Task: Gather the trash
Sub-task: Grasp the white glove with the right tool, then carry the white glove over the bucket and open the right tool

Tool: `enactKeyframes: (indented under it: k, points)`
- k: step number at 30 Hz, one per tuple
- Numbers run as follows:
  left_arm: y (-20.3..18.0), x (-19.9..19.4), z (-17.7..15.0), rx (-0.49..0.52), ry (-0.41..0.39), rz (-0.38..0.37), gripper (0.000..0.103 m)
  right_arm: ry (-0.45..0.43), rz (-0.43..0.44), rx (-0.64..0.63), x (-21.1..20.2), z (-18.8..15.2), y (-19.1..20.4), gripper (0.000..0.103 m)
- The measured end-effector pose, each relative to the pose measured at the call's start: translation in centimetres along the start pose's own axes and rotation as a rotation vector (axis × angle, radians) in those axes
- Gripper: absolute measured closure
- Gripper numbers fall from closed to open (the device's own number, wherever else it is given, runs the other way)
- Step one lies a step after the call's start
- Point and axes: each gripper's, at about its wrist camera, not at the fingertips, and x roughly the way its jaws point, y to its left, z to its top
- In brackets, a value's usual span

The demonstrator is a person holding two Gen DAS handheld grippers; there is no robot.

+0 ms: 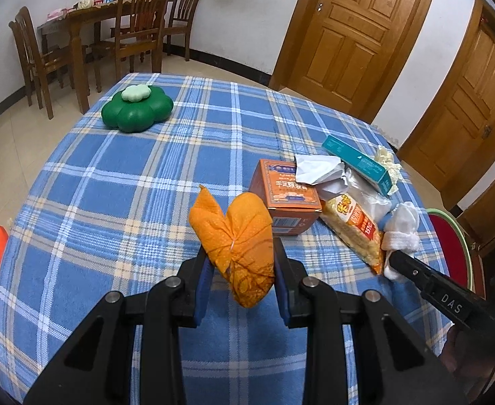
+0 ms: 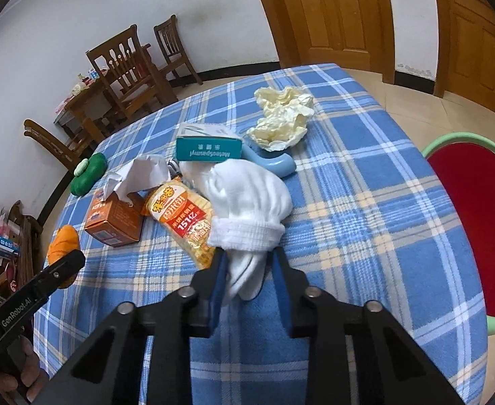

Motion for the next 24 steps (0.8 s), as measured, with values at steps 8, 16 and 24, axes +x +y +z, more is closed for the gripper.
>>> enactKeyframes:
  k: [8, 16, 24]
  points:
    - [-1.1, -1.2, 0.0, 0.022, -0.02, -0.008, 0.07, -0.035, 0.0, -0.003, -2.0, -0.9, -0.7, 0.092]
    - [-2.3, -2.1, -0.2, 0.041, -0.022, -0.021, 0.07, -0.081, -0.004, 0.01, -4.5, -1.6, -1.9, 0.095]
    - [-3.8, -2.8, -0.4, 0.07, -0.031, -0.035, 0.07, -0.141, -0.007, 0.038, -7.4, -1.9, -3.1, 0.095]
